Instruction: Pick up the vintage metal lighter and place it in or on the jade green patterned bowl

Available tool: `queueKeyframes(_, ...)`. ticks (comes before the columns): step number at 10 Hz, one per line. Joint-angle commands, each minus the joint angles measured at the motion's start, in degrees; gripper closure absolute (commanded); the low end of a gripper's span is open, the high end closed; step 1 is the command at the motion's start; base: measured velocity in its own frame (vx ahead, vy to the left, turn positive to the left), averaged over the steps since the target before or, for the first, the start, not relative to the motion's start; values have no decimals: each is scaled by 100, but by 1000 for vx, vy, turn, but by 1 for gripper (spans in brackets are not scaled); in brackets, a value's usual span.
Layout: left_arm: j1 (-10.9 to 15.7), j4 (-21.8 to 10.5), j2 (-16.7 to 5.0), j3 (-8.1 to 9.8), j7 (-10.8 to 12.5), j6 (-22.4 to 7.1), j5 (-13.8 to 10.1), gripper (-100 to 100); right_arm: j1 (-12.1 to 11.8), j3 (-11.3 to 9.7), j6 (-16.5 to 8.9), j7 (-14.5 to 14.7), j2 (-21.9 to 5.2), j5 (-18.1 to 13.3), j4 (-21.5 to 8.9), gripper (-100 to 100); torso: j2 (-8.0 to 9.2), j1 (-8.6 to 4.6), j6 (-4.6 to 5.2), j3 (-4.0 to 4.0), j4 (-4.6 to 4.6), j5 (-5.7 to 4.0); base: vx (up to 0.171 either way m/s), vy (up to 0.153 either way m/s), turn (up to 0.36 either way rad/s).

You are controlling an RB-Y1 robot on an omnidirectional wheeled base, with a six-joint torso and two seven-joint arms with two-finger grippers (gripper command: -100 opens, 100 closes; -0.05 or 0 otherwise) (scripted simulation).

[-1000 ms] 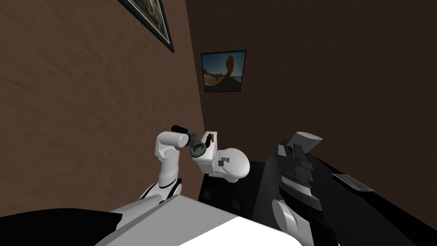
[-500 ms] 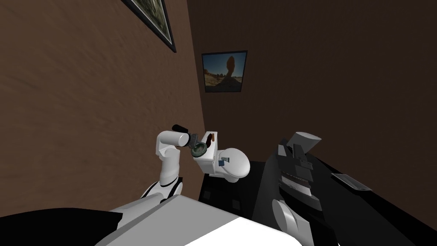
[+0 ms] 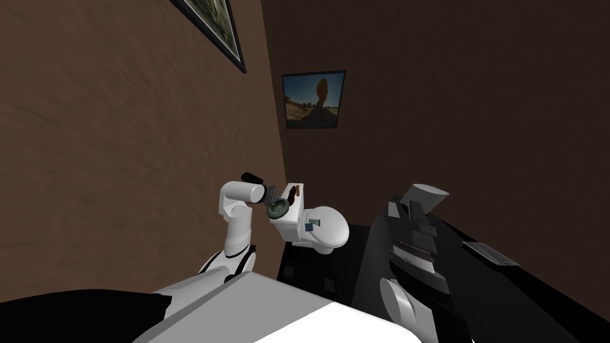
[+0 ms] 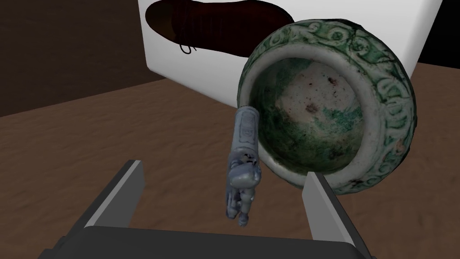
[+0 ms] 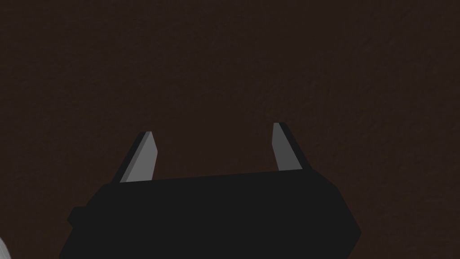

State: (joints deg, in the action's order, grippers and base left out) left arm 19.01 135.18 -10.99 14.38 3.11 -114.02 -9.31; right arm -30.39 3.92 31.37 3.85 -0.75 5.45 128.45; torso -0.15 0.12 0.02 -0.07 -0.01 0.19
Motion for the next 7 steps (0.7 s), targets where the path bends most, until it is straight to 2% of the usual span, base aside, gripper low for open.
queueKeyframes(1, 277, -279, -76, 26, 6, -4, -3, -100, 0, 0, 0, 0, 0, 0, 0, 0, 0, 0, 0, 0, 0, 0, -56, -2, 6)
queueKeyframes(4, 827, -800, -223, 52, 30, -29, 13, -100, 1, 0, 0, 0, 0, 0, 0, 0, 26, -2, 0, 15, 6, 0, -91, -3, 6)
queueKeyframes(5, 862, -838, -223, 52, 30, -29, 13, -100, 1, 0, 0, 0, 0, 0, 0, 0, 26, -2, 0, 16, 7, -1, -51, -6, 1)
queueKeyframes(7, 1252, -1210, -321, 70, 46, -45, 24, -100, 0, 0, 0, 0, 0, 0, 0, 0, 12, -4, 0, 7, 3, -1, -52, -9, 7)
